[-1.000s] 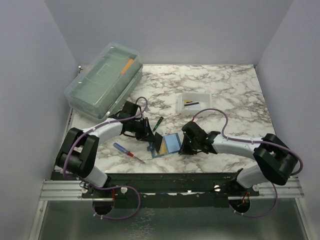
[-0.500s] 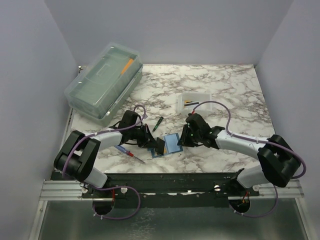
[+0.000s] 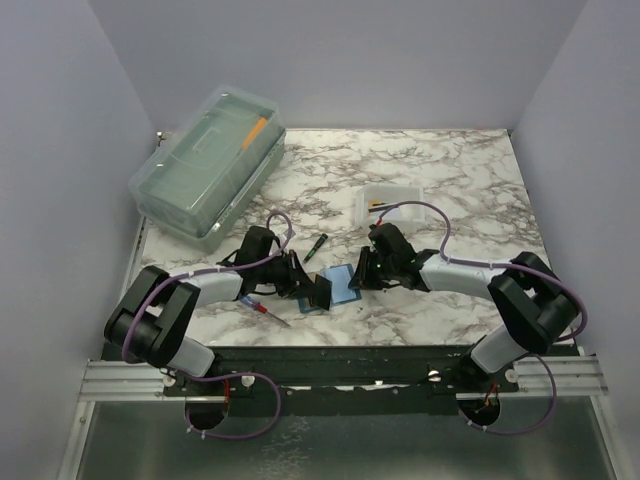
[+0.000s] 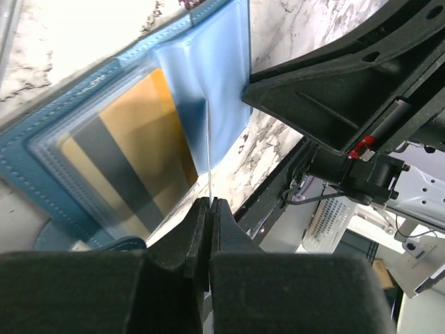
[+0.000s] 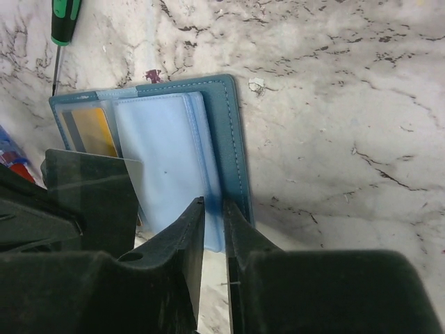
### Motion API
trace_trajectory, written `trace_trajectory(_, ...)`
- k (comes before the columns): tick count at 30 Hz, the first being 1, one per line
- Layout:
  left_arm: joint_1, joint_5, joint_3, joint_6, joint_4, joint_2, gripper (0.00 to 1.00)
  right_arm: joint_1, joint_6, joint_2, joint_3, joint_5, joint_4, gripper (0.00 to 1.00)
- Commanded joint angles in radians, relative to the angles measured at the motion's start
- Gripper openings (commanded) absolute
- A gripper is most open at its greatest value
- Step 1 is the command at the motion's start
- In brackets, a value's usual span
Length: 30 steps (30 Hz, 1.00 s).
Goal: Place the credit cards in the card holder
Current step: Insert the credit card into the card holder.
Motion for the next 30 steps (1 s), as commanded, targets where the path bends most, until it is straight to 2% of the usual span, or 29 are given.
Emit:
trace_trajectory(1, -0.021, 0.011, -0.012, 0.000, 0.074, -0.007, 0.00, -0.004, -0.018, 0.026, -0.020, -0.026, 0.039, 0.20)
trace_trajectory(7, -0.026, 0.001, -0.025, -0.011, 0.105, 0.006, 0.00, -0.006, -0.020, 0.025, -0.020, -0.031, 0.039, 0.18)
trace_trajectory(15, -0.030, -0.090, -0.065, -0.067, 0.227, 0.009, 0.00, -0.007, 0.001, 0.036, -0.041, -0.061, 0.083, 0.16)
trace_trajectory(30, -0.029, -0.224, -0.103, -0.122, 0.294, -0.015, 0.00, -0.007, 0.004, 0.040, -0.062, -0.078, 0.094, 0.12)
